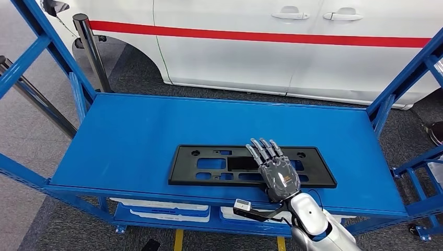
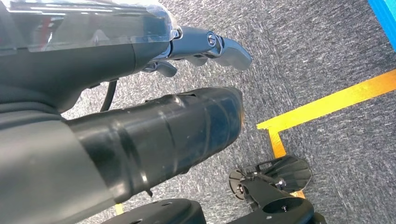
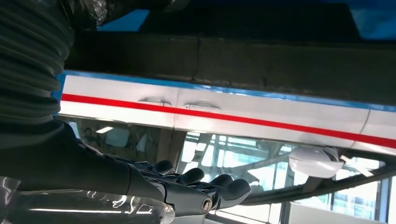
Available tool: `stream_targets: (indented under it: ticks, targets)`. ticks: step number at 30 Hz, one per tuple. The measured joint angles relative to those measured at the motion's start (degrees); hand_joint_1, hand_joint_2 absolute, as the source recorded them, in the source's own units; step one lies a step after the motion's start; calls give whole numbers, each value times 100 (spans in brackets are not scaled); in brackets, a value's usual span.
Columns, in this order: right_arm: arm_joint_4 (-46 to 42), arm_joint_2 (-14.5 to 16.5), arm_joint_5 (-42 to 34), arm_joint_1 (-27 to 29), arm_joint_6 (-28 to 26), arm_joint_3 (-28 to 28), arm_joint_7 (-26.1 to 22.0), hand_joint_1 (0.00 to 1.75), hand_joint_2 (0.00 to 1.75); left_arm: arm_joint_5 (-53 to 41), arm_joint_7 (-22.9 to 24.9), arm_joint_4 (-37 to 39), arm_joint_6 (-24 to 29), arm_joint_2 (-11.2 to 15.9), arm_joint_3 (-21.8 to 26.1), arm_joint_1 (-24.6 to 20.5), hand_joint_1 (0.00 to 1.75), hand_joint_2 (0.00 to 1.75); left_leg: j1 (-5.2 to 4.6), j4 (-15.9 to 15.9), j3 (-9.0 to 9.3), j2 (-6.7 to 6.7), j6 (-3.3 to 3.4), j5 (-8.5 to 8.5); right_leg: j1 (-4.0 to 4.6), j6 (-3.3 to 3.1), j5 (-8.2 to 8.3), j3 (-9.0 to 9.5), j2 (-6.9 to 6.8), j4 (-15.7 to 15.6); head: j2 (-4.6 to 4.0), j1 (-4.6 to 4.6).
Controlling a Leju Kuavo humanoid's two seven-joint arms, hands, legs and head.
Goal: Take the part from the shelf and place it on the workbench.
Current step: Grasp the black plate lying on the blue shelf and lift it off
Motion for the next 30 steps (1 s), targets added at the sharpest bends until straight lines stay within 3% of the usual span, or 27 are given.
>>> stream_targets:
  ticks: [7, 8, 12, 13, 30]
  targets:
    - [149, 2, -204, -5, 186, -136, -38, 6, 175, -5, 0, 0, -11, 0, 0, 1, 0, 0, 0, 0, 0, 0, 0, 0, 0, 0, 0, 1, 0, 0, 0, 0]
    - [162, 2, -214, -8, 196, -147, -42, 18, 175, -5, 0, 0, -11, 0, 0, 1, 0, 0, 0, 0, 0, 0, 0, 0, 0, 0, 0, 1, 0, 0, 0, 0]
    - [218, 2, -251, -14, 262, -167, -62, 144, 175, -5, 0, 0, -11, 0, 0, 2, 0, 0, 0, 0, 0, 0, 0, 0, 0, 0, 0, 1, 0, 0, 0, 0]
    - [235, 2, -259, -15, 281, -169, -68, 158, 175, -5, 0, 0, -11, 0, 0, 2, 0, 0, 0, 0, 0, 0, 0, 0, 0, 0, 0, 1, 0, 0, 0, 0]
    - [356, 2, -434, -20, 283, -205, -230, 175, 175, -4, 0, 0, -22, 0, 0, 8, 0, 0, 0, 0, 1, 0, 0, 0, -1, 0, 0, 1, -1, 0, 0, 0]
